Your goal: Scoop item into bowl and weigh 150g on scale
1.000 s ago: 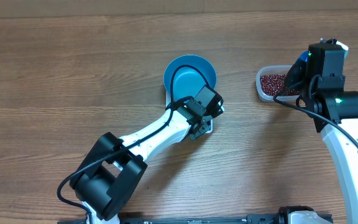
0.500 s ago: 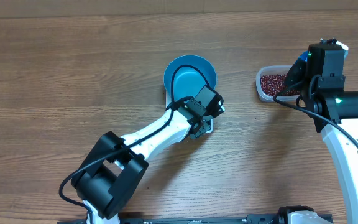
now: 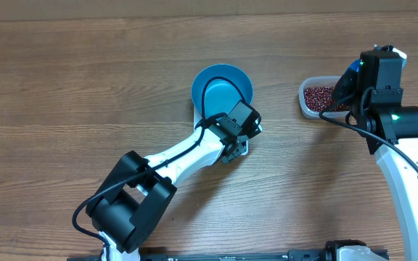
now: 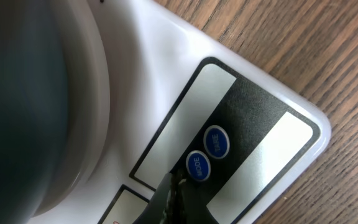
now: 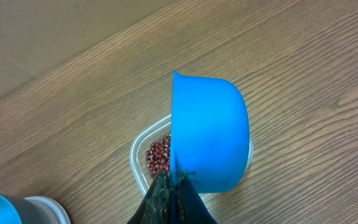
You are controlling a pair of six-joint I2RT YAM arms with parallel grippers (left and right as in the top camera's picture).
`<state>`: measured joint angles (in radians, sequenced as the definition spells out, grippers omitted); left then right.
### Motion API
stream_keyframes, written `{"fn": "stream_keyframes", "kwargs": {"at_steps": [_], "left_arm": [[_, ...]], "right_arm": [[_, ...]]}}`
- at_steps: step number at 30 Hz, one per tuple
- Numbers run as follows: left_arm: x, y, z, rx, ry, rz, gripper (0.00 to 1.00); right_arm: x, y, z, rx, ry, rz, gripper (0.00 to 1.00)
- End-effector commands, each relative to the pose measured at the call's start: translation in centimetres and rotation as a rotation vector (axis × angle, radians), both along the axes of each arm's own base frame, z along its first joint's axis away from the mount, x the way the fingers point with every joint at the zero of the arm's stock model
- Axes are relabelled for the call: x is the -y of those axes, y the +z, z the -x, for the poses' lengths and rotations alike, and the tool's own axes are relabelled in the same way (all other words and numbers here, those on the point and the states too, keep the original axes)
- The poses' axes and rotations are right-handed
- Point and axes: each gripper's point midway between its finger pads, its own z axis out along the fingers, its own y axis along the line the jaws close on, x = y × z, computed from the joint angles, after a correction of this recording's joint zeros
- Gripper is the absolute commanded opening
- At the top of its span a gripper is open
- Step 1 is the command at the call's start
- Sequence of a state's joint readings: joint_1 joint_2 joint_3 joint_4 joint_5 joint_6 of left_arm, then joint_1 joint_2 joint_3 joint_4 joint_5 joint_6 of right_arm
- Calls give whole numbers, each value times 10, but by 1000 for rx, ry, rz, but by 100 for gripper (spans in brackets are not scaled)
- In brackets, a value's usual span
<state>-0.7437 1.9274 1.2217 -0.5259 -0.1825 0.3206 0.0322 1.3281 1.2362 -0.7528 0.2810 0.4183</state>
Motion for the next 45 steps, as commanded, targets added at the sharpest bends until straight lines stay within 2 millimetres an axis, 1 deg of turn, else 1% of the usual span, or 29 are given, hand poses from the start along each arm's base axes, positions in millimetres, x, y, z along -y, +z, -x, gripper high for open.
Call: {"fn": "stream_keyframes", "kwargs": {"at_steps": [1,5,10,14,18,24,27,29,36,41,45], "left_arm": [[-3,-8,5,-17,-19,-38,4],[3,8,9,1,-37,-21,4],[10,39,16,41,-59,18,4],[14,65,14,92,-61,66,4],[12,85,6,145,-32,106,4],[8,105,-19,226,78,188,4],[11,112,-29,244,96,241,4],[9,115,-36,258,122,264,4],[-10,119,-57,288,186,279,4],[-16,118,-63,291,204,278,4],[-15,108,-61,267,196,269,4]], "right_arm": [[5,13,-3,34,-18,12,4],[5,14,-4,40,-18,11,4],[5,14,-4,39,-18,11,4],[5,14,-4,39,-18,11,4],[5,14,-4,39,-18,11,4],[5,14,-4,39,-18,11,4],[5,14,-4,40,-18,11,4],[5,14,-4,39,-18,11,4],[5,14,-4,38,-17,11,4],[4,14,-4,38,-16,8,4],[4,14,-4,38,-14,6,4]]}}
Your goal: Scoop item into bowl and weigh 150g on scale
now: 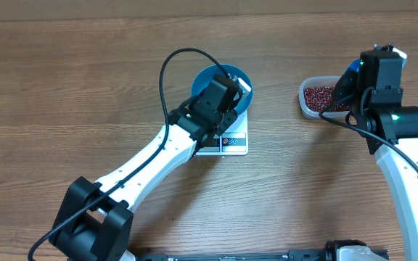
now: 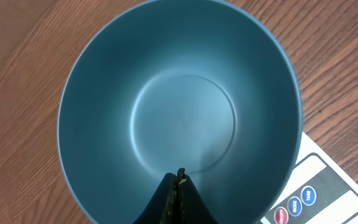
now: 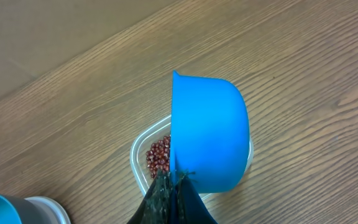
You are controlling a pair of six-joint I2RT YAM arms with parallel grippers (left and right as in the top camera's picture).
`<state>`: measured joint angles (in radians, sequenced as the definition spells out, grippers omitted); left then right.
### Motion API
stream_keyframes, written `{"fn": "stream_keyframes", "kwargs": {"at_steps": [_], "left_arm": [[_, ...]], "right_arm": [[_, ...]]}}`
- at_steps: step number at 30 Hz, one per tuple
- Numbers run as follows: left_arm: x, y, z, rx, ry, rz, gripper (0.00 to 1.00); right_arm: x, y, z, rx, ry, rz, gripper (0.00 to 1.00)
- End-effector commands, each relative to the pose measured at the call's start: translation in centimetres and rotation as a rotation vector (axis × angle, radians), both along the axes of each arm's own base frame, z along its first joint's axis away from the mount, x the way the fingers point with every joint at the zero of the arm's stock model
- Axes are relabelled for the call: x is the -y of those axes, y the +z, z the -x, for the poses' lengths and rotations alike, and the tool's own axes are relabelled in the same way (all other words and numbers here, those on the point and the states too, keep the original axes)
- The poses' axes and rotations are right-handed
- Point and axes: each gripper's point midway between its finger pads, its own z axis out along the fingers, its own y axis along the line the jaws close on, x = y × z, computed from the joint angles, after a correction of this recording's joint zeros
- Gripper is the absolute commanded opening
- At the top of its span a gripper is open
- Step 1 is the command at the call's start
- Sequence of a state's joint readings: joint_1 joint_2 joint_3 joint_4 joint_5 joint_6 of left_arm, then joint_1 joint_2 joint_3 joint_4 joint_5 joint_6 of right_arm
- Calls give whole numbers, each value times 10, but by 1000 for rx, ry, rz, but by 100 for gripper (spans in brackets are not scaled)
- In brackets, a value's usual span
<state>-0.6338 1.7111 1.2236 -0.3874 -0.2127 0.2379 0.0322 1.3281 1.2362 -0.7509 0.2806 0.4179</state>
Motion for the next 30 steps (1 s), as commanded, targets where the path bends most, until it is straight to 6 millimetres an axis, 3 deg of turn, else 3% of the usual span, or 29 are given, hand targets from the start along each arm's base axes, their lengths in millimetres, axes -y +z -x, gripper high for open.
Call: {"fn": "stream_keyframes", "kwargs": {"at_steps": [1,5,15,30], "left_arm": [[5,-4,-1,-17,-4,18,4],[2,-14,3,-47,-3,-3,4],[-16,-20,6,-59,43,-86,4],[-25,-25,12,-85,58,-133,4]], "right_arm": [[4,14,-4,37,-14,5,4],[3,14,-4,37,-11,3,4],[3,14,-4,37,-11,3,4],[3,14,-4,44,-29,-15,4]]}}
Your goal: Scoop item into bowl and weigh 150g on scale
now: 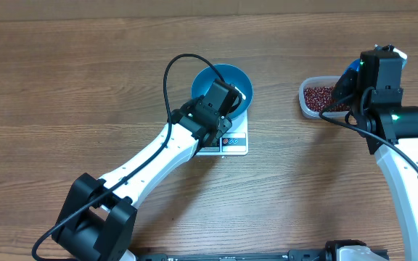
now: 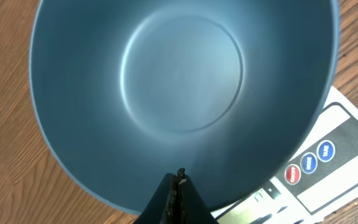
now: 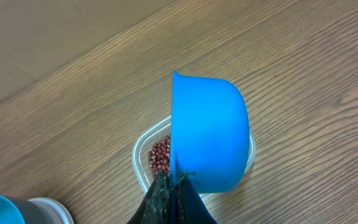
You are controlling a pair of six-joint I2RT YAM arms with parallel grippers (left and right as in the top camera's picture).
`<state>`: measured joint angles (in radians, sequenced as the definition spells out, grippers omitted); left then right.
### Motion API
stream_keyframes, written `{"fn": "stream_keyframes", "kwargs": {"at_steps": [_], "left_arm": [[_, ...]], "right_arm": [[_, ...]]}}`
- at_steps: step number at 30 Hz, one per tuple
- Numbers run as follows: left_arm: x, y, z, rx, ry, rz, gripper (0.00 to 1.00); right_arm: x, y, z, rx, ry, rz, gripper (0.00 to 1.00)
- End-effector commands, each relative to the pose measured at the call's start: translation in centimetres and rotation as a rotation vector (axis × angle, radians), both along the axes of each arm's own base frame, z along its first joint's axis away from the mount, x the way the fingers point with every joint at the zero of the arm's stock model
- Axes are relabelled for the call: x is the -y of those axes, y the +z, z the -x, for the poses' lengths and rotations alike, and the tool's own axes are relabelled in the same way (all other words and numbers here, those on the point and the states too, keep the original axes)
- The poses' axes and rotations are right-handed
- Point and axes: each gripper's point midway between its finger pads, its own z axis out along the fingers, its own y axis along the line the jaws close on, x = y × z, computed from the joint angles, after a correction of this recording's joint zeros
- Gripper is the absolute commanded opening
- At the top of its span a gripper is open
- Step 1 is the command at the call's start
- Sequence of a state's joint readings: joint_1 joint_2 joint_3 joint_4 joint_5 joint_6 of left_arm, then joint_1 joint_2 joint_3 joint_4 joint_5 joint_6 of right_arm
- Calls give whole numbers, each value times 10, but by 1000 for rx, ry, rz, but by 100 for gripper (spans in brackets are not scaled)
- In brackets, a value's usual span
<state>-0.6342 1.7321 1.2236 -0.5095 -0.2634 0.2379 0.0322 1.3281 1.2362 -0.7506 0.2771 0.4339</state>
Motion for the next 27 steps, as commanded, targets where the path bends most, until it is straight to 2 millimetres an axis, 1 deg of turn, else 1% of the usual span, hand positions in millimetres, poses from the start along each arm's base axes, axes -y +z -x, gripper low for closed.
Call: {"fn": "stream_keyframes", "kwargs": {"at_steps": [1,14,19,27], "left_arm": [[-5,0,-4,9,30,-20,4],[-8,-3,-1,-4,29,-38,4],[-17,-2,-2,9,53,-79,4],[-13,1,-6,29,53,-62,4]], "right_arm": [[4,14,-4,40,-20,-1,4],[4,14,-4,40,-20,-1,4],[4,14,-4,40,-21,-1,4],[4,14,-4,40,-21,-1,4]]}}
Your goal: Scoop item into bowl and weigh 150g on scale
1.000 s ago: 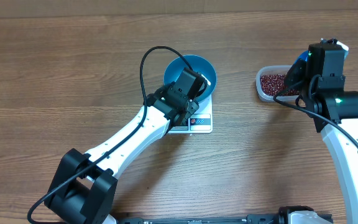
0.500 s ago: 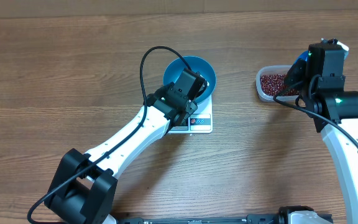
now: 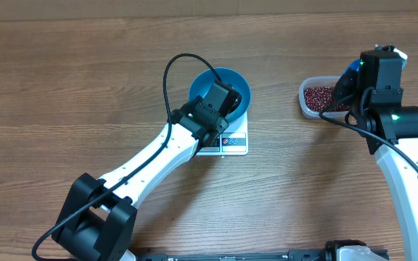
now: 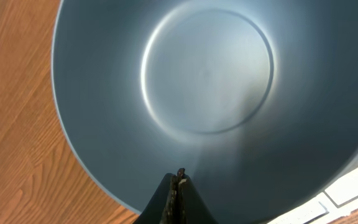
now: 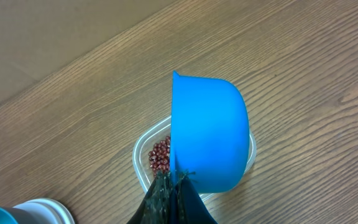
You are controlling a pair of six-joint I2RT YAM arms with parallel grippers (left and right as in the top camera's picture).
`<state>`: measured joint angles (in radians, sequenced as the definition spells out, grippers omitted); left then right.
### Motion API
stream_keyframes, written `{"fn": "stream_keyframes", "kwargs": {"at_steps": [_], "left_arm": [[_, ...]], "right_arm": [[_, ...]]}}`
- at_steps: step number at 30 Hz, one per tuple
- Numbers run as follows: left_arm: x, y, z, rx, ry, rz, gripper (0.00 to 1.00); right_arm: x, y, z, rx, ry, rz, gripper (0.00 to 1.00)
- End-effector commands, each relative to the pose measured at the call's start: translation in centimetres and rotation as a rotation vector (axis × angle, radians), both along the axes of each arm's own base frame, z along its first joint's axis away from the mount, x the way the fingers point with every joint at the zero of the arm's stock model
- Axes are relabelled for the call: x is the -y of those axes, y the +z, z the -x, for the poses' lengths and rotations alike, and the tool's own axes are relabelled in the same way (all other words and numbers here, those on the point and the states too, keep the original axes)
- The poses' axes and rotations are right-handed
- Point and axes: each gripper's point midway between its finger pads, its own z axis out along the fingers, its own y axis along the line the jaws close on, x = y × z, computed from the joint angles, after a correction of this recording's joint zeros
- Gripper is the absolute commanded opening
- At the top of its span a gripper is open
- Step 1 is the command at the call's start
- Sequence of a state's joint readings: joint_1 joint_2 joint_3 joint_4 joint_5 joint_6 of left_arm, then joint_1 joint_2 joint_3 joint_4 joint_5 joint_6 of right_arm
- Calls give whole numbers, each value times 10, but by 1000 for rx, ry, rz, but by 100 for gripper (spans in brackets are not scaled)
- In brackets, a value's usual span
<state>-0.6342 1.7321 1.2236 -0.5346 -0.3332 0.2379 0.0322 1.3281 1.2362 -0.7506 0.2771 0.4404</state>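
Note:
An empty blue bowl [image 3: 231, 85] stands on the white scale [image 3: 232, 143]; its bare inside [image 4: 207, 68] fills the left wrist view. My left gripper [image 4: 179, 175] hangs over the bowl's near rim, shut, with nothing in it. My right gripper [image 5: 178, 178] is shut on the blue scoop [image 5: 210, 134], held edge-up above the clear tub of red beans [image 5: 160, 155]. Overhead, the tub of red beans [image 3: 316, 96] sits at the right under that arm. No beans lie in the bowl.
The scale's display and buttons [image 3: 228, 142] face the table's front edge, and one white corner of the scale [image 4: 353, 190] shows under the bowl. The left arm's black cable [image 3: 176, 69] loops above the bowl. Bare wood separates the scale from the tub.
My left gripper has moved closer over the bowl and a little to its left; the scale's buttons have left the wrist view. The right arm and scoop have not moved.
First my left gripper was shut with its tip at the scale's buttons, right of the bowl. Then it was above the empty bowl, and it has stayed there, now closer. My right gripper has held the scoop over the bean tub throughout.

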Motion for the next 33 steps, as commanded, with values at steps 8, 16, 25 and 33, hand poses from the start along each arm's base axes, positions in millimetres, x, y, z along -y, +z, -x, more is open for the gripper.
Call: {"fn": "stream_keyframes", "kwargs": {"at_steps": [8,16,25,33], "left_arm": [[11,39,-28,122,38,52,4],[32,79,-20,58,-37,145,4],[25,130,15,-54,-118,348,4],[-10,189,37,25,-87,462,56]], "right_arm": [[4,15,-5,43,-16,4,4],[4,14,-5,41,-16,4,4],[4,14,-4,41,-16,4,4],[4,14,-4,41,-16,4,4]]}}
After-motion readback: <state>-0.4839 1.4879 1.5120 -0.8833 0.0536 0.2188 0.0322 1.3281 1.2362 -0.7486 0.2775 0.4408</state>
